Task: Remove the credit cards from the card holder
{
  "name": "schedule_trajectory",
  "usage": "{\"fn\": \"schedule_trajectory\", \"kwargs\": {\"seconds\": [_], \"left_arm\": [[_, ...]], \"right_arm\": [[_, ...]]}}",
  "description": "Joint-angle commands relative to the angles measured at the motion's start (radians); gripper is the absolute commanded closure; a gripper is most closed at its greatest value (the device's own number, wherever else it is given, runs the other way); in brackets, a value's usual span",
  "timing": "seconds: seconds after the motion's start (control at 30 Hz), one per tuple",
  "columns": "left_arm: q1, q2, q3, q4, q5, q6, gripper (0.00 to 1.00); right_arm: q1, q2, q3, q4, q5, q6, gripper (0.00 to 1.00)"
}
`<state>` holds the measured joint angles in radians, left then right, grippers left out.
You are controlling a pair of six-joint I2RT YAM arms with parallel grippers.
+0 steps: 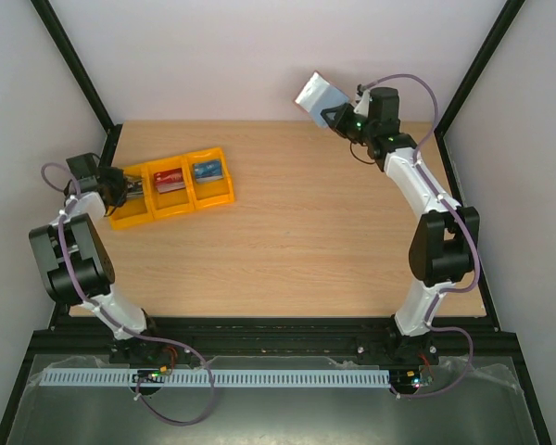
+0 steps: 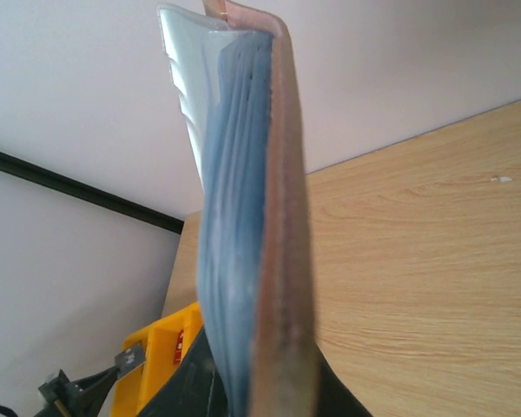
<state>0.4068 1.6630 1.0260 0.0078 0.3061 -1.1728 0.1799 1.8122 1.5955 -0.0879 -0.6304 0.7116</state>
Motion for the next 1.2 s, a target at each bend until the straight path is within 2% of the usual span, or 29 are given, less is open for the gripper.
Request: {"fn": "schedule_trajectory", "kwargs": {"seconds": [0.0,0.23,0.4,0.6,0.83,1.17], "left_arm": [[-0.032,0.054,0.078,0.008,-0.004,-0.030,0.98],[-0.026,0.101,0.135,-0.015,-0.049,-0.016,0.98],[-0.001,0.069,0.113,-0.045,-0.059,-0.004,0.98],[0.003,0.078,0.093,0.004,-0.070,0.001,0.98],[-0.028,0.165,0.178,0.014,-0.081,0.017,0.98],[-0.041,0.188,0.167,0.019,-0.096,0.055,0.98]], "right_arm": [[-0.004,-0.009,0.050,0.052,0.010,-0.010,0.98],[-0.004,0.010,0.078,0.044,0.011,-0.019,0.98],[-0.004,0.023,0.085,0.050,-0.004,-0.006,0.98],[-0.005,0.026,0.090,0.050,-0.019,-0.008,0.98],[-0.003,0.020,0.085,0.051,-0.035,-0.013,0.98],[-0.003,0.019,0.084,0.059,-0.073,-0.020,0.98]]}}
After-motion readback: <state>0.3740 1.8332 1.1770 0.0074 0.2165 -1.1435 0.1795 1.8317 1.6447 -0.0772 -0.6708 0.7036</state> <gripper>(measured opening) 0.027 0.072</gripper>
